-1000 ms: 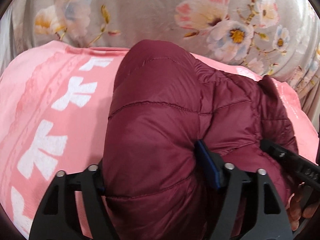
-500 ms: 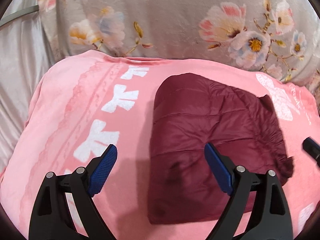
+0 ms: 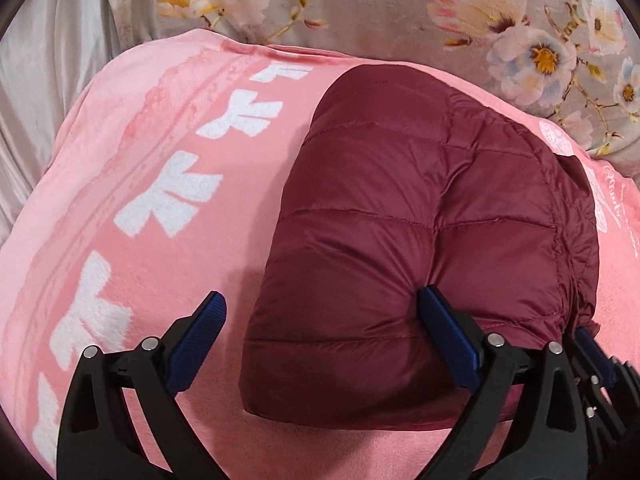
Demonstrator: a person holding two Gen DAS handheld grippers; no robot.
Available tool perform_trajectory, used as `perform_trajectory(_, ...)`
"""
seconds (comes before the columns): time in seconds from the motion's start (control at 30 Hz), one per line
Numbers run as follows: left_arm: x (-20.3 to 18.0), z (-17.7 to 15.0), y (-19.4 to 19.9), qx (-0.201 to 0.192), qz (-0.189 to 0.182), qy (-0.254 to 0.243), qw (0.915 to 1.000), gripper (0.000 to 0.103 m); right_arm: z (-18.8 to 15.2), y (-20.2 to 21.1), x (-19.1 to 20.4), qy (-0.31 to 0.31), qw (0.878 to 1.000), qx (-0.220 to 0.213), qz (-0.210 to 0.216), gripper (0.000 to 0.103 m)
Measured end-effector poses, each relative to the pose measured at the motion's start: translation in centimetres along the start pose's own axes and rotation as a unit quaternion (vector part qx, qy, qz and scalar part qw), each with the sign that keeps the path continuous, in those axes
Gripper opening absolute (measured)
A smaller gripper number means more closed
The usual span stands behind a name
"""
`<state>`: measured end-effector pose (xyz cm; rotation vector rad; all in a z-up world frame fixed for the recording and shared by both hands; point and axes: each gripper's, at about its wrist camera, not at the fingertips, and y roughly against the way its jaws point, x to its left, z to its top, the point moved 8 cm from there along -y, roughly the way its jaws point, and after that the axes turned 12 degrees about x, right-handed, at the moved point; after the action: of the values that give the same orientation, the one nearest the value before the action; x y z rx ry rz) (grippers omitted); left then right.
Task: Fold large clothes
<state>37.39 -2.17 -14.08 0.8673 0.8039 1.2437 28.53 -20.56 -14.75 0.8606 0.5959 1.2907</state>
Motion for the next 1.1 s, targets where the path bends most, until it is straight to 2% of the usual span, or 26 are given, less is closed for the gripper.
perform_trajectory(0.23, -0.3, -0.7, -1.0, -0.006, 0.001, -0.004, 1.0, 0.098, -1.4, -1.3, 0.1, 0.001, 1.0, -0.008, 0.001, 0.016)
perform_trajectory(0.37, -0.3, -0.8, -1.4, -0.012, 0.0, -0.004, 0.9999, 0.098, -1.3, -1.5, -0.1, -0.006, 1.0, -0.008, 0.017, 0.016)
perform_trajectory(0.67, -1.1, -1.1, -1.1, -0.053, 0.055, -0.024, 0.9968, 0.098, -1.2, -1.5, -0.2, -0.01, 1.0, -0.016, 0.02, 0.017)
perform_trajectory(1.1, -1.1, -1.2, -1.0, -0.057, 0.056, -0.022, 0.9965, 0.098, -1.4, -1.6, 0.0, -0.012, 1.0, -0.02, 0.021, 0.018)
